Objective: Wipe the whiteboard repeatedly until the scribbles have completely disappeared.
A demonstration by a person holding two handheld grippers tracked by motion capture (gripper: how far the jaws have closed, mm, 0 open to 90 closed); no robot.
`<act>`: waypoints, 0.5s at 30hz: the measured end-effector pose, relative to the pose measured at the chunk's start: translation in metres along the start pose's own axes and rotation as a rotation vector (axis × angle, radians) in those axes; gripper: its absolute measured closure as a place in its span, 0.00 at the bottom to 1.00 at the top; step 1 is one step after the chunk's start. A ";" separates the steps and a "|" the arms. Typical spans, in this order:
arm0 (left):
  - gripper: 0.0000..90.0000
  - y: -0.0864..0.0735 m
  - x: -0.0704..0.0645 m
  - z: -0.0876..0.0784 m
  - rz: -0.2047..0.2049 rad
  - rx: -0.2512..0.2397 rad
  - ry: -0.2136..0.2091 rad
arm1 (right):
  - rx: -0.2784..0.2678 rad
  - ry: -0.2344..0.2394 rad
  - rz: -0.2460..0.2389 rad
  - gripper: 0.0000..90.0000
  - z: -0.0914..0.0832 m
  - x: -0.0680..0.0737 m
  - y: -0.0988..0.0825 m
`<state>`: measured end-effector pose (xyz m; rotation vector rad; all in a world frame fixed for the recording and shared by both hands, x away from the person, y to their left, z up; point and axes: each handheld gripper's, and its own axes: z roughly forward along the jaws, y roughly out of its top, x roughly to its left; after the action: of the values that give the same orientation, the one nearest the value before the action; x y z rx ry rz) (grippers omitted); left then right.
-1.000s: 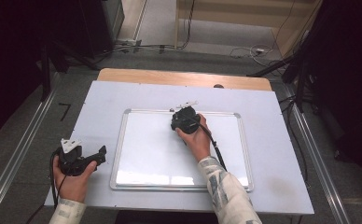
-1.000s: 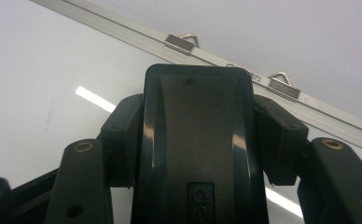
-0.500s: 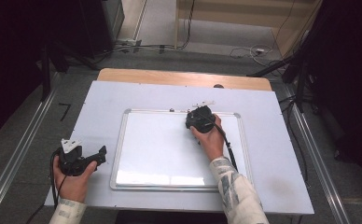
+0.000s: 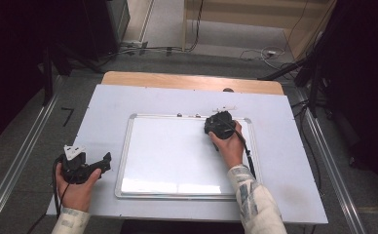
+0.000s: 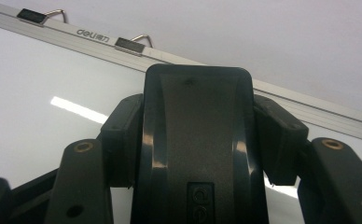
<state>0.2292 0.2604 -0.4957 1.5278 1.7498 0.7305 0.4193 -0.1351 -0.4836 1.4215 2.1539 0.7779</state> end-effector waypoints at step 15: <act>0.08 0.000 0.001 0.000 -0.002 -0.001 0.000 | -0.004 -0.020 0.064 0.43 -0.006 -0.026 -0.006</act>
<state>0.2294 0.2613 -0.4954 1.5245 1.7505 0.7301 0.4208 -0.1619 -0.4820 1.4961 2.1004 0.7871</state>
